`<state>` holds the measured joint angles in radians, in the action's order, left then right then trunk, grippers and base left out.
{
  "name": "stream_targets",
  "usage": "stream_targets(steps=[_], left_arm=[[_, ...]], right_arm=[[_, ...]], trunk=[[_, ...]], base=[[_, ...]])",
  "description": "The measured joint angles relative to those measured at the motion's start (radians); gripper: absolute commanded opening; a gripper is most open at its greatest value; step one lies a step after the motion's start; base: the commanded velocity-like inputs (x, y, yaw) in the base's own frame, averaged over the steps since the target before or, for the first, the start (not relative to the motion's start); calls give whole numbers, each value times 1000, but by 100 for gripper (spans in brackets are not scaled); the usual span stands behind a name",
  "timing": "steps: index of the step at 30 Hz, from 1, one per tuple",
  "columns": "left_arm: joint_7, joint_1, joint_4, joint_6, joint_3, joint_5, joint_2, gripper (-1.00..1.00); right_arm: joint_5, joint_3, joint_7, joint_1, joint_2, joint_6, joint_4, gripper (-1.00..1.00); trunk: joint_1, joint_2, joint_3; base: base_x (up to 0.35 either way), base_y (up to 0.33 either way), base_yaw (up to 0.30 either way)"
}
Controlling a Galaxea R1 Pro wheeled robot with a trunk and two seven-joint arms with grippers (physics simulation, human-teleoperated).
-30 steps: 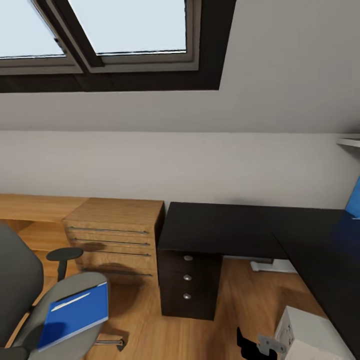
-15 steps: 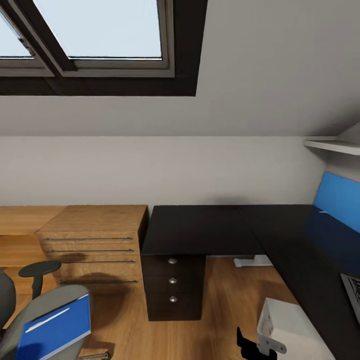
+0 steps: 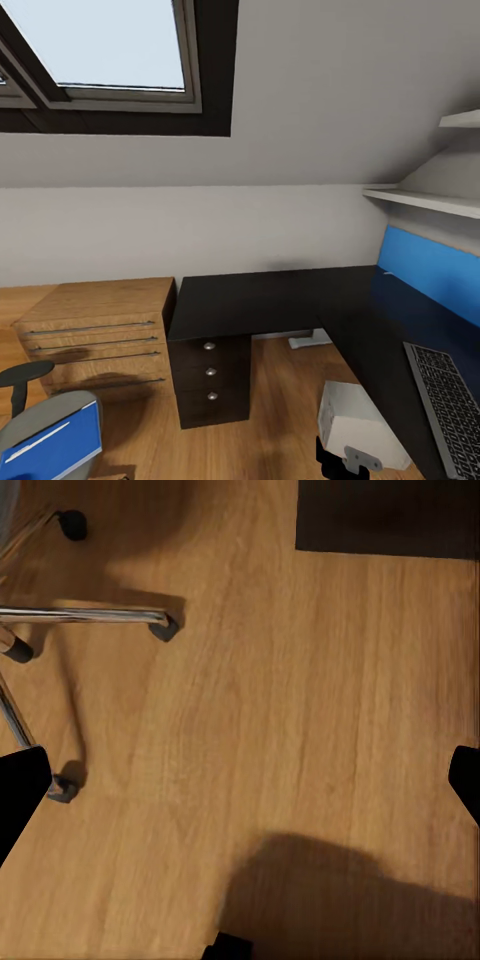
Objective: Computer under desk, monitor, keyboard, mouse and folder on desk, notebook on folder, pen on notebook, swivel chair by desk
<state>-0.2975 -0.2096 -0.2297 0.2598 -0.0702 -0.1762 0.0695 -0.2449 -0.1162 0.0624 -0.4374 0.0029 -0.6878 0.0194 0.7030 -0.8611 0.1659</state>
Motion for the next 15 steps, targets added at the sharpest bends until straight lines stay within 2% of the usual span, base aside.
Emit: stream_targets(steps=[15], left_arm=[[1, 0, 1, -3, 1, 0, 0, 100]], right_arm=[[1, 2, -1, 0, 13, 2, 0, 100]], trunk=[[-58, 105, -42]], base=[[-1, 0, -231]])
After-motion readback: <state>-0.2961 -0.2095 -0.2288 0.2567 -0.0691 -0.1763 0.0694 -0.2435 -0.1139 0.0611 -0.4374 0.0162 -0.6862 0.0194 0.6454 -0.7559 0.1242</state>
